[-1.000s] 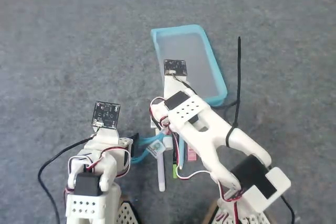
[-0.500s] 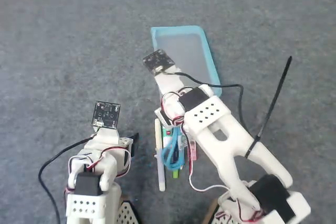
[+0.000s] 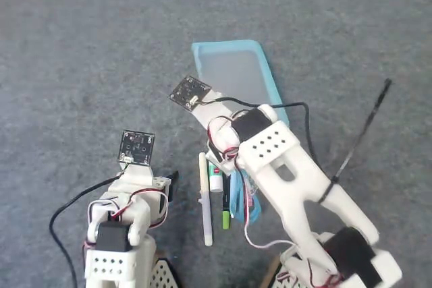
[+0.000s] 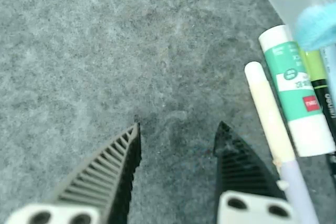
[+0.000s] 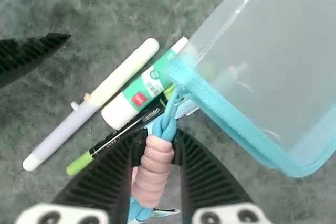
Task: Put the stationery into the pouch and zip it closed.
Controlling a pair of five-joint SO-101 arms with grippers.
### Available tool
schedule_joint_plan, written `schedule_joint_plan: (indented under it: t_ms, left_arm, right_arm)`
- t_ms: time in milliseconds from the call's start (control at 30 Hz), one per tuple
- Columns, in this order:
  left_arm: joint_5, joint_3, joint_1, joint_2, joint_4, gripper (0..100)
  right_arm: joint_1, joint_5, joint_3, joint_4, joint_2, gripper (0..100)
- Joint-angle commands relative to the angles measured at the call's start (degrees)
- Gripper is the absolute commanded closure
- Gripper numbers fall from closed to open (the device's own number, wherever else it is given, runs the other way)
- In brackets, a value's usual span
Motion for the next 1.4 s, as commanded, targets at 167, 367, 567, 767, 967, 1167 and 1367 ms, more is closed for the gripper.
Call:
schedule_joint_plan:
  t_ms: [167,367,567,767,967,1167,1367]
  left_arm:
    - [0.6,-0.4,0.6,-1.2,0.0,78]
    - [-0.9,-0.3,-0.4,-1.2,-4.2,78]
    - [-9.8,-0.5,-6.2,-1.2,-18.5,78]
    - [-9.9,-7.2,-8.4,-1.1,-20.9,78]
    - [-11.4,-20.5,-8.2,4.0,-11.7,78]
    - [-8.8,-35.5,0.4,24.9,-6.1,78]
    - [-7.6,-37.4,4.7,31.3,-5.4,78]
  right_arm:
    - [0.4,-0.9,4.7,-4.6,-17.0,99.2]
    - [-0.1,-0.9,6.7,-4.4,-20.7,99.2]
    - [-2.5,-1.0,7.6,-4.8,-20.7,99.2]
    - [-2.8,-1.2,7.7,-4.4,-20.7,99.2]
    - [-3.0,-1.6,7.7,-4.4,-20.7,99.2]
    - [-3.0,-2.8,11.1,-5.9,-21.0,99.2]
    - [-2.9,-2.8,14.7,-8.7,-21.3,99.2]
